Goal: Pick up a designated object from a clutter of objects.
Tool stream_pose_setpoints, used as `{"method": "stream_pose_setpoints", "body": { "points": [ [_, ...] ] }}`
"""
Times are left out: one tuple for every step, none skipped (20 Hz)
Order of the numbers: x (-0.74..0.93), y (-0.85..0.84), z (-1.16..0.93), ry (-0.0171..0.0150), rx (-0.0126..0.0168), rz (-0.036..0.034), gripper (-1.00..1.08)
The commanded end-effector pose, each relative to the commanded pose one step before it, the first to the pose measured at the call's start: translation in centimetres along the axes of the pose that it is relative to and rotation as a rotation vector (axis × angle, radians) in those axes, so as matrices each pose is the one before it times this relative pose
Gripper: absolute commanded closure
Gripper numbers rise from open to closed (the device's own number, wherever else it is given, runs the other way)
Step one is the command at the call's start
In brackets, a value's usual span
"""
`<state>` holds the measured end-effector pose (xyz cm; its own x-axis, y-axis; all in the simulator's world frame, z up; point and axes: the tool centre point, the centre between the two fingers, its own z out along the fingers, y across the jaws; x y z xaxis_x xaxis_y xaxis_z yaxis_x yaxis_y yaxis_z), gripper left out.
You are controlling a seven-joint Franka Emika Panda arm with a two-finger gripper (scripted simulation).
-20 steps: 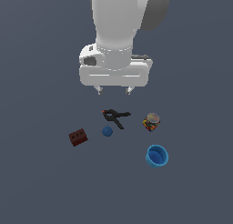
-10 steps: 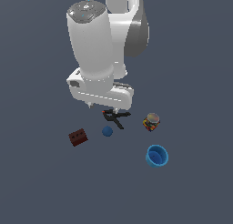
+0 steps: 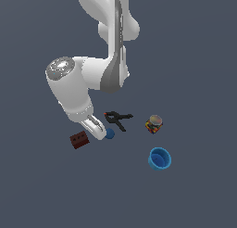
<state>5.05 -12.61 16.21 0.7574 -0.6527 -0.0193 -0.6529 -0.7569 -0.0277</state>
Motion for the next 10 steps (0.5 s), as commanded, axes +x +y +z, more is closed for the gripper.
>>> {"method": "stream_pose_setpoints", "body": {
  "points": [
    [1.3, 1.506, 2.246, 0.00428, -0.00318, 0.10029, -0.92],
    [0.467, 0.517, 0.782, 0.00167, -0.00185, 0.034, -0.92],
    [0.441, 0.482, 0.729, 0.0018, -0.00193, 0.03159, -0.92],
    [0.413, 0.446, 0.676, 0.00189, -0.00196, 0.0292, -0.92],
    [0.385, 0.41, 0.623, 0.00193, -0.00194, 0.02683, -0.92],
    [0.355, 0.375, 0.569, 0.00193, -0.00189, 0.02446, -0.92],
    [0.324, 0.338, 0.515, 0.00188, -0.00179, 0.02207, -0.92],
    [0.293, 0.303, 0.461, 0.00179, -0.00167, 0.01974, -0.92],
    [0.26, 0.266, 0.407, 0.00167, -0.00152, 0.01738, -0.92],
    [0.227, 0.231, 0.353, 0.00152, -0.00136, 0.01504, -0.92]
  ]
}}
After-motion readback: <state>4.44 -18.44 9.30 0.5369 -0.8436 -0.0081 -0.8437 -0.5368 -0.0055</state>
